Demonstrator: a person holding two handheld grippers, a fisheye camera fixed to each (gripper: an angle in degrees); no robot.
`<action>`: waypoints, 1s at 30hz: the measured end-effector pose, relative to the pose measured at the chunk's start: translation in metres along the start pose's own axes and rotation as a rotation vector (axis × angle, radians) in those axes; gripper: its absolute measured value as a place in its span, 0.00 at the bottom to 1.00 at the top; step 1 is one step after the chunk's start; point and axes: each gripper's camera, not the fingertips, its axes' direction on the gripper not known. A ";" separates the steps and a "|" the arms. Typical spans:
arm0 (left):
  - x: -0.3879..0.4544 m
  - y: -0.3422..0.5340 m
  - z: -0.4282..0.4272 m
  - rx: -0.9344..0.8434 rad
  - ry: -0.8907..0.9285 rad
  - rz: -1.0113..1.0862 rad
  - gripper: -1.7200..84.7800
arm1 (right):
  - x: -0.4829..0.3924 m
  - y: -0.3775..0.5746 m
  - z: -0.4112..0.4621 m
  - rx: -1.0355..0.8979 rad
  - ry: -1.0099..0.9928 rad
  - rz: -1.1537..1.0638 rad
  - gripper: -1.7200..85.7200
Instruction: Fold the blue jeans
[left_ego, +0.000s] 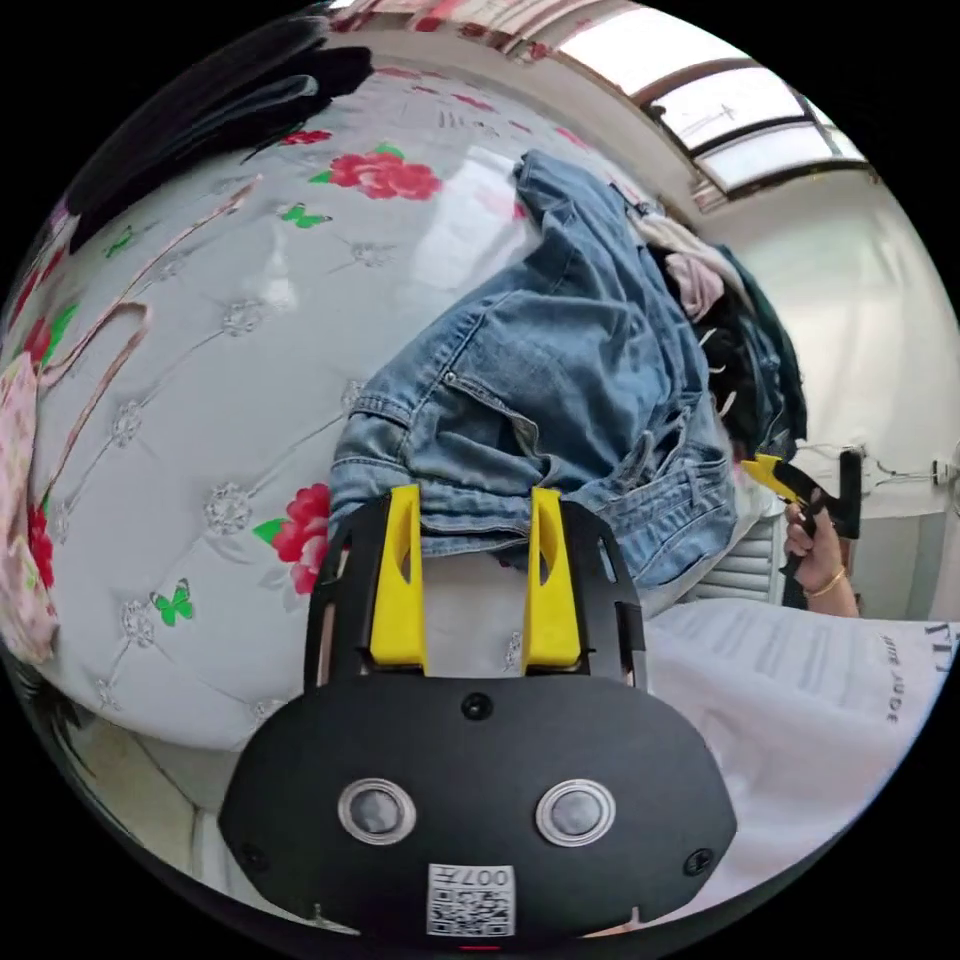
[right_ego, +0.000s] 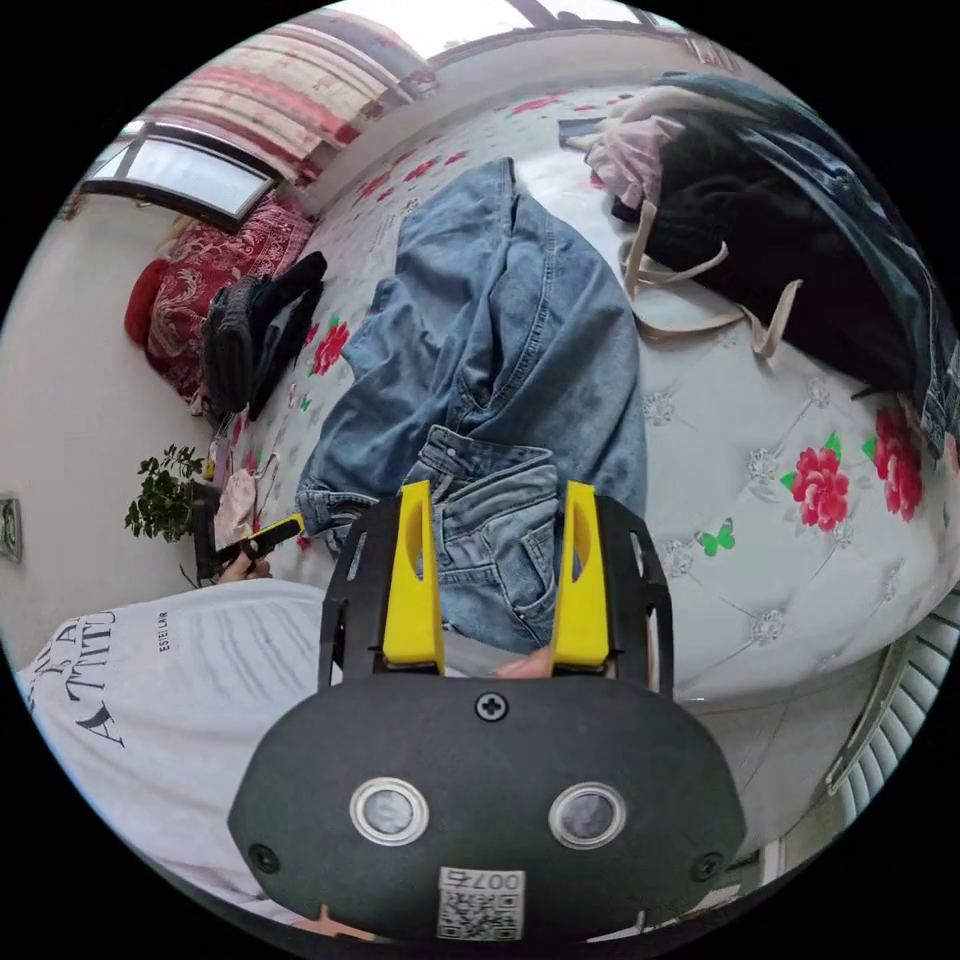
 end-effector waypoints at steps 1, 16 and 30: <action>0.030 -0.008 0.002 0.000 -0.141 0.159 0.10 | 0.004 0.001 0.009 -0.017 0.024 0.008 0.17; -0.146 -0.043 -0.197 0.180 -0.496 -0.181 0.01 | -0.289 -0.033 0.140 -0.485 -0.330 -1.021 0.07; -0.104 0.160 -0.158 0.205 0.024 -0.448 0.14 | -0.028 -0.208 0.069 0.012 -0.342 -0.039 0.13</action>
